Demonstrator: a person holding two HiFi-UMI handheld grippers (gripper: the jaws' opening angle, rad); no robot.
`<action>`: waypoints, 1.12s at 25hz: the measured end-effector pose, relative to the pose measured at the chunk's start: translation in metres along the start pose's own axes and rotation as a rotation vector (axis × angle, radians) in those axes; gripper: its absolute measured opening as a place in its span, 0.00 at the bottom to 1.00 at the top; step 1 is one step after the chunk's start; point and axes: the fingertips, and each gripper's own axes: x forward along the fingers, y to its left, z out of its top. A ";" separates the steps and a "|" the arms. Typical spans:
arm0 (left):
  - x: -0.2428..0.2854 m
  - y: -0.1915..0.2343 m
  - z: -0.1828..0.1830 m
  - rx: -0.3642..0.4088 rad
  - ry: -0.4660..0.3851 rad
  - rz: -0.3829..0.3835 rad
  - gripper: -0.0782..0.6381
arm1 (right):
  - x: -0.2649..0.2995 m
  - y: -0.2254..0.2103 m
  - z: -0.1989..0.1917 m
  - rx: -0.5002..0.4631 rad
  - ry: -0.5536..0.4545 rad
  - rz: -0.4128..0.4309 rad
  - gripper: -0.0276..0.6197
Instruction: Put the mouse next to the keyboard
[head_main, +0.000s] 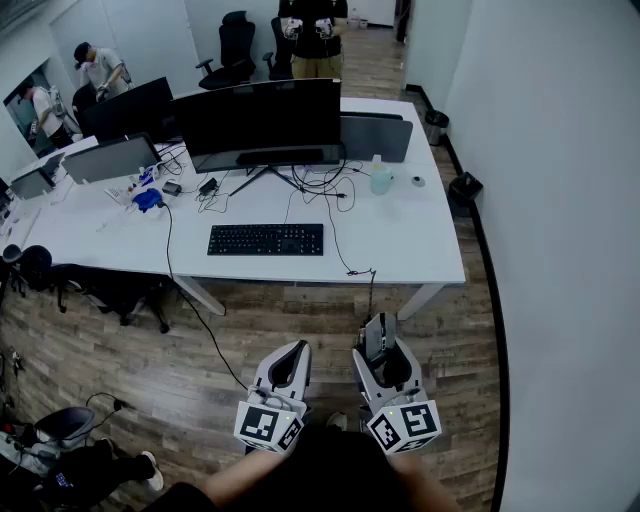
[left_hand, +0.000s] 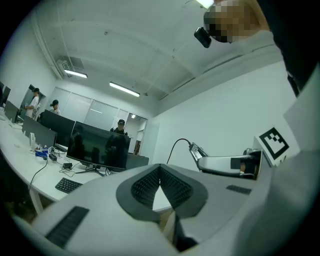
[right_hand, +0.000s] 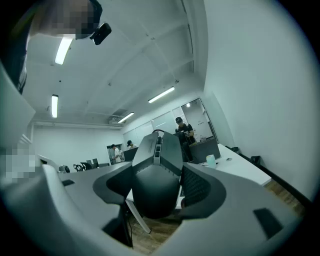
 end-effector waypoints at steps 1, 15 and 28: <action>-0.002 -0.002 0.000 0.001 -0.003 -0.003 0.13 | 0.000 -0.001 -0.001 0.005 0.004 -0.006 0.51; -0.031 -0.015 -0.009 0.038 -0.020 0.078 0.13 | -0.025 -0.030 -0.004 0.039 0.016 -0.028 0.51; 0.017 -0.003 -0.033 -0.008 0.034 -0.015 0.13 | 0.015 -0.057 -0.011 0.037 0.054 -0.045 0.51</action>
